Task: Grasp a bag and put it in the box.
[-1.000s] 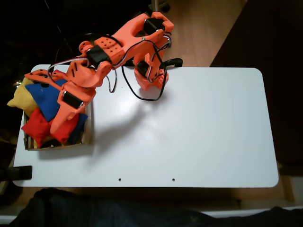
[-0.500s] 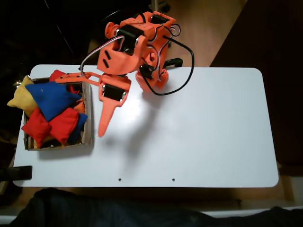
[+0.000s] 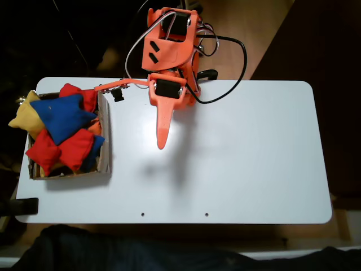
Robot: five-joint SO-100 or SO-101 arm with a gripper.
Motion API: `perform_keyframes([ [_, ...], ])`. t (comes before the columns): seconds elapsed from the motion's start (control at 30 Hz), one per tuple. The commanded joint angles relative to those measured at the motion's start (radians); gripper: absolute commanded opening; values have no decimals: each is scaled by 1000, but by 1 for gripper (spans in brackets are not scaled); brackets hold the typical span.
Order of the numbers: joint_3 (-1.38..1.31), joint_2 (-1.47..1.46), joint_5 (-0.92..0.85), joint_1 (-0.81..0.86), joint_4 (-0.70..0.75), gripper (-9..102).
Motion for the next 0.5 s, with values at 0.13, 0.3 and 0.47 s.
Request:
perform_keyframes([
  [0.13,109,121,91,-110,-83,62],
  [0.3,259,253,144,-206,-166,60],
  [0.47,351,365,209,-281,-184,42],
])
